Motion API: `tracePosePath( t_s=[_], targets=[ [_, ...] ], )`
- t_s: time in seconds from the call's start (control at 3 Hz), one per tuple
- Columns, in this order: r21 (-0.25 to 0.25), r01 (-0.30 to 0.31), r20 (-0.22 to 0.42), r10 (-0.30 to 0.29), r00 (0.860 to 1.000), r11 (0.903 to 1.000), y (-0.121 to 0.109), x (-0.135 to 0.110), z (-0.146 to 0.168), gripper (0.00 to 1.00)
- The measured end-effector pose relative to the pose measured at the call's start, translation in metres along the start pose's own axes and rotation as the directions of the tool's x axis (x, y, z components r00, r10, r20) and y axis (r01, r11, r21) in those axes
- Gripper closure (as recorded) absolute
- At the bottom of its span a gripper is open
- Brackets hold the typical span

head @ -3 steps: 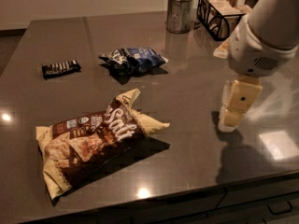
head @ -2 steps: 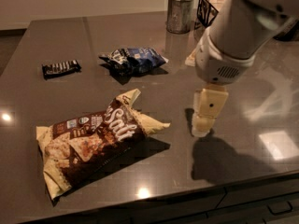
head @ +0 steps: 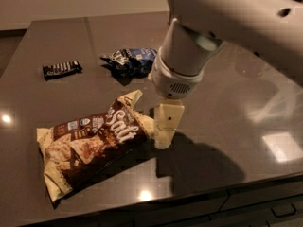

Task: Pick brown chip bag

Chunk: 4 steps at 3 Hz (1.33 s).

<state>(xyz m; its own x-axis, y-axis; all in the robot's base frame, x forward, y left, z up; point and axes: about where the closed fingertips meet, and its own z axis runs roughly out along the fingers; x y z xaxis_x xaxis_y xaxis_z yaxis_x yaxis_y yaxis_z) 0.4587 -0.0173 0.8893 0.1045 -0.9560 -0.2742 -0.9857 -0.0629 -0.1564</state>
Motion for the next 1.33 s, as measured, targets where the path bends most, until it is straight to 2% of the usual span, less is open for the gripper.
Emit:
tracePosePath(
  t_s=[0.33,0.67,1.0,1.33],
  targets=[
    [-0.03,0.043,0.019,-0.042,0.999,0.9986,0.008,-0.026,0.021,0.0],
    [-0.057,0.077,0.023,-0.076,0.997,0.9954,0.015,-0.047,0.038,0.18],
    [-0.071,0.092,0.03,-0.09,0.995,0.9932,0.015,-0.061,0.042,0.42],
    [-0.068,0.096,0.052,-0.093,0.994,0.993,0.01,-0.068,0.026,0.65]
  ],
)
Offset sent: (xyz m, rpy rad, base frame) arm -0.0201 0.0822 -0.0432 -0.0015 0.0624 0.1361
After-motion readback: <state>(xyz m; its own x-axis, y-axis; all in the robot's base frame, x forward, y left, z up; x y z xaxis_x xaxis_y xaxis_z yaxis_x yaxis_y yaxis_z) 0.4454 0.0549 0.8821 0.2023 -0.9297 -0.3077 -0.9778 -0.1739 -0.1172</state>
